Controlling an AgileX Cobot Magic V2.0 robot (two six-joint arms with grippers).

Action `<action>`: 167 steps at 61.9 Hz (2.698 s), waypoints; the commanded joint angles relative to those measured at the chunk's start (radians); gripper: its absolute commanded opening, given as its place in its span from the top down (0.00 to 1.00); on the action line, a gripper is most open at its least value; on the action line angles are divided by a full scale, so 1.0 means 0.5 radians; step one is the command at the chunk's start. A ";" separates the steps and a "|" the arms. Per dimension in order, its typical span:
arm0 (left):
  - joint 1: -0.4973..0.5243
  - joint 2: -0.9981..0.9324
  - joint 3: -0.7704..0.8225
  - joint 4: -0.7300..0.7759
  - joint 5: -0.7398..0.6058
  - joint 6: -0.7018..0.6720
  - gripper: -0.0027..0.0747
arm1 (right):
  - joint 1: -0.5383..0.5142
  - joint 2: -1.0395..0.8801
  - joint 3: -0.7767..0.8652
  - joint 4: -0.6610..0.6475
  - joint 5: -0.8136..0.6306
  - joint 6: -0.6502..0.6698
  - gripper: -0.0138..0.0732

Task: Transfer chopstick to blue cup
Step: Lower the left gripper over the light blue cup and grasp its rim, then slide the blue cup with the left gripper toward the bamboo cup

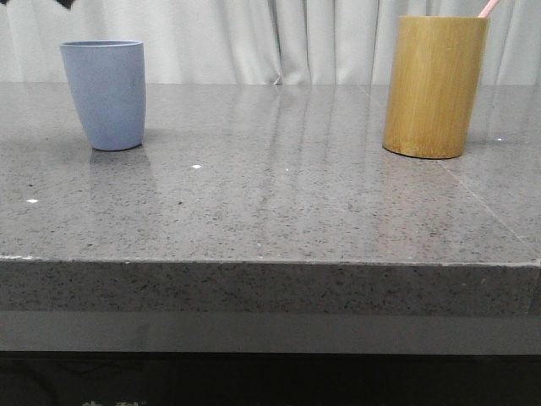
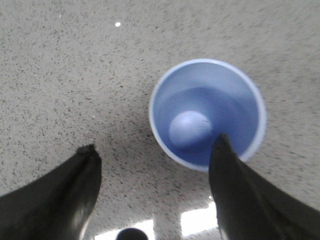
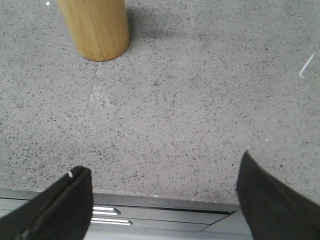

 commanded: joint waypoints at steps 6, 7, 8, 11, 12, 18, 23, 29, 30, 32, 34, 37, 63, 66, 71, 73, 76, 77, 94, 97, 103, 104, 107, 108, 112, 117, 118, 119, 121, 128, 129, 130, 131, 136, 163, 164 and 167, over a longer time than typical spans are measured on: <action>-0.015 0.130 -0.230 0.040 -0.047 -0.006 0.37 | -0.008 0.019 -0.068 0.008 -0.112 -0.017 0.15; -0.015 0.146 -0.241 0.040 -0.047 -0.006 0.37 | -0.008 0.019 -0.068 0.008 -0.112 -0.017 0.15; -0.015 0.171 -0.253 0.040 -0.047 -0.006 0.37 | -0.008 0.019 -0.068 0.008 -0.112 -0.017 0.15; -0.015 0.219 -0.296 0.040 -0.047 -0.006 0.37 | -0.008 0.019 -0.068 0.008 -0.112 -0.017 0.15; -0.015 0.234 -0.307 0.040 -0.043 -0.006 0.37 | -0.008 0.019 -0.068 0.008 -0.112 -0.017 0.15; -0.015 0.327 -0.376 0.025 -0.037 -0.010 0.37 | -0.008 0.019 -0.068 0.008 -0.112 -0.017 0.15; -0.015 0.382 -0.413 0.000 -0.033 -0.010 0.37 | -0.008 0.019 -0.068 0.008 -0.110 -0.017 0.15; -0.015 0.396 -0.426 -0.086 -0.033 -0.010 0.45 | -0.008 0.019 -0.068 0.008 -0.108 -0.017 0.15; -0.015 0.395 -0.428 -0.091 -0.033 -0.010 0.48 | -0.008 0.019 -0.068 0.008 -0.108 -0.017 0.15; -0.015 0.395 -0.437 -0.099 -0.033 -0.010 0.52 | -0.008 0.019 -0.068 0.008 -0.108 -0.017 0.15; -0.015 0.395 -0.441 -0.099 -0.033 -0.010 0.58 | -0.008 0.019 -0.068 0.008 -0.108 -0.017 0.15; -0.015 0.395 -0.441 -0.099 -0.033 -0.010 0.64 | -0.008 0.019 -0.068 0.008 -0.107 -0.017 0.15; -0.019 0.395 -0.446 -0.099 0.020 -0.010 0.99 | -0.008 0.019 -0.068 0.008 -0.107 -0.017 0.15; -0.027 0.395 -0.466 -0.099 0.045 -0.010 0.99 | -0.008 0.019 -0.068 0.008 -0.107 -0.017 0.15; -0.051 0.395 -0.520 -0.099 0.085 -0.010 0.99 | -0.008 0.019 -0.068 0.008 -0.107 -0.017 0.15; -0.071 0.395 -0.550 -0.099 0.100 -0.010 0.99 | -0.008 0.019 -0.068 0.008 -0.107 -0.017 0.15; -0.095 0.395 -0.598 -0.099 0.120 -0.010 0.99 | -0.008 0.019 -0.068 0.008 -0.107 -0.017 0.15; -0.110 0.395 -0.613 -0.099 0.127 -0.010 0.99 | -0.008 0.019 -0.068 0.008 -0.107 -0.017 0.15; -0.354 0.408 -0.743 -0.099 0.165 -0.002 0.99 | -0.008 0.019 -0.068 0.008 -0.107 -0.017 0.15; -0.395 0.417 -0.748 -0.099 0.165 -0.002 0.99 | -0.008 0.019 -0.068 0.008 -0.107 -0.017 0.15; -0.487 0.455 -0.748 -0.099 0.165 -0.002 0.99 | -0.008 0.019 -0.068 0.008 -0.107 -0.017 0.15; -0.505 0.465 -0.748 -0.099 0.161 -0.002 0.99 | -0.008 0.019 -0.068 0.008 -0.107 -0.017 0.15; -0.542 0.488 -0.748 -0.099 0.157 -0.002 0.99 | -0.008 0.019 -0.068 0.008 -0.107 -0.017 0.15; -0.554 0.487 -0.748 -0.099 0.151 -0.002 0.99 | -0.008 0.019 -0.068 0.008 -0.107 -0.017 0.15; -0.601 0.508 -0.748 -0.099 0.132 -0.002 0.99 | -0.008 0.019 -0.068 0.008 -0.102 -0.017 0.15; -0.650 0.524 -0.748 -0.099 0.079 -0.002 0.99 | -0.008 0.019 -0.068 0.008 -0.097 -0.017 0.15; -0.657 0.525 -0.748 -0.099 0.068 -0.002 0.99 | -0.008 0.019 -0.068 0.008 -0.095 -0.017 0.15; -0.663 0.529 -0.748 -0.099 0.059 -0.002 0.99 | -0.008 0.019 -0.068 0.008 -0.095 -0.017 0.15; -0.675 0.534 -0.748 -0.099 0.039 -0.002 0.99 | -0.008 0.019 -0.068 0.008 -0.095 -0.017 0.15; -0.698 0.553 -0.748 -0.099 0.006 -0.002 0.99 | -0.008 0.019 -0.068 0.008 -0.088 -0.017 0.15; -0.702 0.553 -0.748 -0.099 0.004 -0.002 0.99 | -0.008 0.019 -0.068 0.008 -0.086 -0.017 0.15; -0.701 0.556 -0.748 -0.099 0.004 -0.002 0.99 | -0.008 0.019 -0.068 0.008 -0.086 -0.017 0.15; -0.701 0.556 -0.748 -0.099 0.004 -0.002 0.99 | -0.008 0.019 -0.068 0.008 -0.083 -0.017 0.15; -0.701 0.571 -0.748 -0.099 0.004 -0.002 0.99 | -0.008 0.019 -0.068 0.008 -0.083 -0.017 0.15; -0.701 0.598 -0.760 -0.114 0.016 -0.002 0.81 | -0.008 0.019 -0.068 0.008 -0.072 -0.017 0.15; -0.701 0.598 -0.760 -0.122 0.016 -0.002 0.77 | -0.008 0.019 -0.068 0.008 -0.072 -0.017 0.15; -0.701 0.598 -0.760 -0.143 0.019 -0.002 0.65 | -0.008 0.019 -0.068 0.008 -0.072 -0.017 0.15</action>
